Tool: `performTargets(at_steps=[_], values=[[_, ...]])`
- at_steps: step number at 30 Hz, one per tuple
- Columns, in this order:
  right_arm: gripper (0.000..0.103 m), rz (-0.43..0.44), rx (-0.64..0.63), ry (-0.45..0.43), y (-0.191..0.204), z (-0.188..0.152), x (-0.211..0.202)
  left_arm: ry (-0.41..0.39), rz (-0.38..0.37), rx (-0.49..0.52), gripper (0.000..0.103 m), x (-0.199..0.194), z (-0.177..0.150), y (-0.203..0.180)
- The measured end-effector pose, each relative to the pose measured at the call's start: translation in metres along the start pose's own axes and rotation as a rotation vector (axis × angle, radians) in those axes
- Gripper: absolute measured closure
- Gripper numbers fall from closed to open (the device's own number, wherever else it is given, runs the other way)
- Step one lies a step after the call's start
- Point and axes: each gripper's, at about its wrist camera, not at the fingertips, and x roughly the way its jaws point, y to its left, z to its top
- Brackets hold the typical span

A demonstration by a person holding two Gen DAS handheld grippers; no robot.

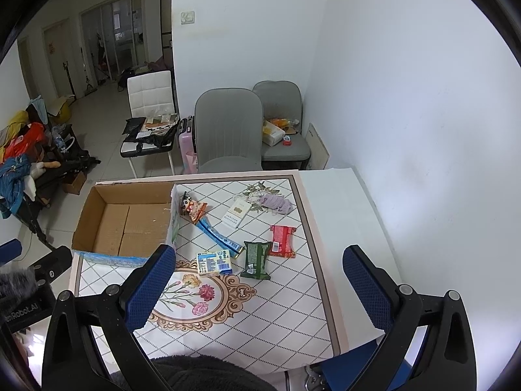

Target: Organize soft objects

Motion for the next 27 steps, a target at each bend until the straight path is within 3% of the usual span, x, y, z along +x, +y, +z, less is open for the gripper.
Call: performTargets(at_steps=[27], values=[[0.0, -0.003, 0.022, -0.017, -0.0029, -0.0064, -0.0042, -0.034, 0.004, 0.017, 0.0, -0.0056, 0.0018, -0.0048]])
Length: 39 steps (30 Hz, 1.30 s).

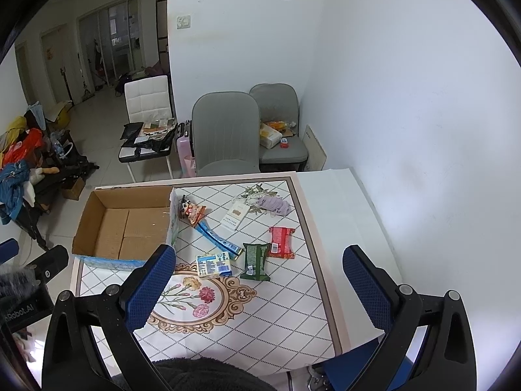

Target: Organize soft objects

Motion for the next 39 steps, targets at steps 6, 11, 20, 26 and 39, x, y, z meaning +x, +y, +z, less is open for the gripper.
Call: performTargets(at_steps=[6, 11, 20, 26, 39], values=[[0.0, 0.002, 0.004, -0.003, 0.0, 0.0, 0.0, -0.006, 0.002, 0.003, 0.0, -0.002, -0.002, 0.0], [0.0, 0.004, 0.001, 0.0, 0.0, 0.001, 0.001, -0.005, 0.001, 0.003, 0.0, -0.002, -0.002, 0.0], [0.0, 0.006, 0.003, -0.005, 0.0, 0.001, -0.001, -0.003, 0.0, 0.012, 0.0, -0.002, -0.003, -0.003], [0.0, 0.015, 0.03, 0.012, -0.009, 0.002, 0.007, 0.011, -0.023, 0.023, 0.0, 0.006, 0.0, -0.009], [0.0, 0.118, 0.142, 0.409, -0.065, -0.016, 0.244, 0.34, -0.056, 0.093, 0.0, 0.212, 0.027, -0.076]])
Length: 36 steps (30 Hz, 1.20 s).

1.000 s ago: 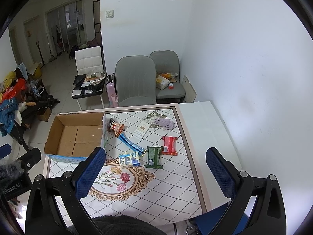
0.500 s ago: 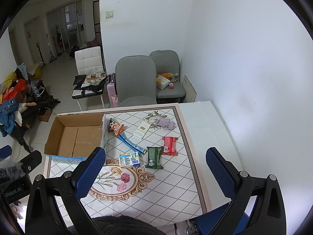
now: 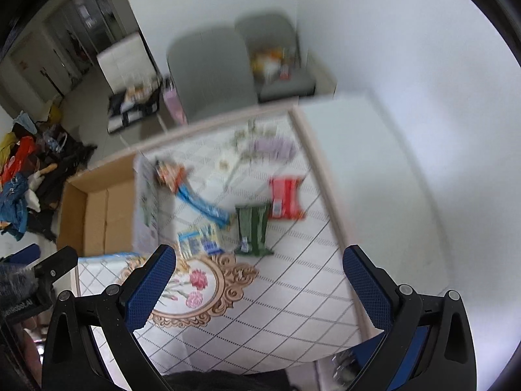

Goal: Organize soft objects
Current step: 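Grasp the yellow milk pack with the left tool while the right tool grasps the green snack bag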

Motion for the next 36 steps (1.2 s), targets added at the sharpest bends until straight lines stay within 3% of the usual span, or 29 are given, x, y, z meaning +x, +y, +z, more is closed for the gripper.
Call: performTargets(at_steps=[5, 8, 12, 13, 14, 15, 17, 23, 26, 28, 31, 36], values=[[0.002, 0.024, 0.0, 0.241, -0.004, 0.016, 0.146, 0.247, -0.055, -0.05, 0.0, 0.114, 0.019, -0.015], [0.006, 0.065, 0.024, 0.334, 0.0, 0.017, 0.204, 0.32, -0.061, -0.091, 0.0, 0.155, 0.025, -0.017], [0.009, 0.052, 0.029, 0.383, 0.004, 0.021, 0.261, 0.391, -0.064, -0.143, 0.0, 0.196, 0.036, -0.019], [0.016, 0.056, 0.034, 0.406, 0.004, 0.021, 0.272, 0.409, -0.063, -0.147, 0.0, 0.203, 0.038, -0.021], [0.039, 0.061, 0.044, 0.44, 0.002, 0.019, 0.284, 0.435, -0.069, -0.144, 0.0, 0.215, 0.039, -0.025], [0.06, 0.07, 0.056, 0.472, -0.001, 0.017, 0.292, 0.462, -0.063, -0.136, 0.0, 0.226, 0.04, -0.029], [0.06, 0.112, 0.104, 0.499, -0.016, 0.012, 0.298, 0.495, -0.064, -0.115, 0.0, 0.241, 0.04, -0.037], [0.059, 0.096, 0.113, 0.529, -0.049, -0.006, 0.302, 0.569, -0.033, -0.047, 0.0, 0.279, 0.037, -0.063], [0.058, 0.121, 0.118, 0.534, -0.05, -0.011, 0.316, 0.546, 0.019, -0.034, 0.0, 0.292, 0.04, -0.069], [0.053, 0.12, 0.119, 0.536, -0.047, -0.012, 0.325, 0.521, 0.01, -0.03, 0.008, 0.296, 0.041, -0.071], [0.05, 0.101, 0.117, 0.542, -0.042, -0.016, 0.343, 0.511, 0.001, -0.023, 0.008, 0.301, 0.038, -0.073], [0.066, 0.081, 0.096, 0.495, -0.035, -0.026, 0.34, 0.448, 0.02, -0.017, 0.009, 0.289, 0.029, -0.077]])
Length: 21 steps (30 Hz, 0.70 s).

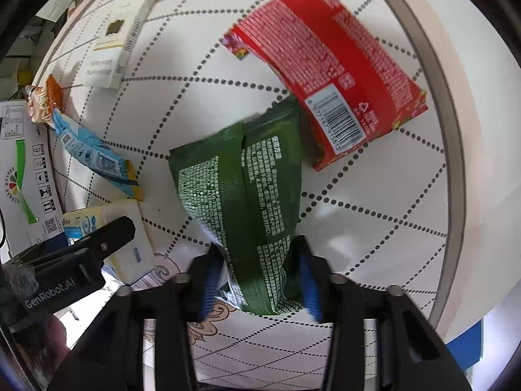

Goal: Organize soft objects
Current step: 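Grasp the yellow milk pack with the left tool while the right tool grasps the green snack bag, then carry both items into the cardboard box and open both tools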

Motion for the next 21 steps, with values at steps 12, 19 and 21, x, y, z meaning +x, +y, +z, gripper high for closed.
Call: performTargets(at_steps=[12, 19, 21], values=[[0.07, 0.097, -0.098, -0.101, 0.045, -0.049, -0.061, -0.211, -0.172, -0.011, 0.009, -0.129, -0.072, 0.027], [0.071, 0.233, -0.254, -0.199, 0.135, -0.066, -0.163, -0.31, -0.22, -0.126, 0.009, -0.217, -0.072, 0.119], [0.071, 0.25, -0.306, -0.231, 0.177, -0.067, -0.18, -0.337, -0.194, -0.156, 0.009, -0.225, -0.067, 0.148]])
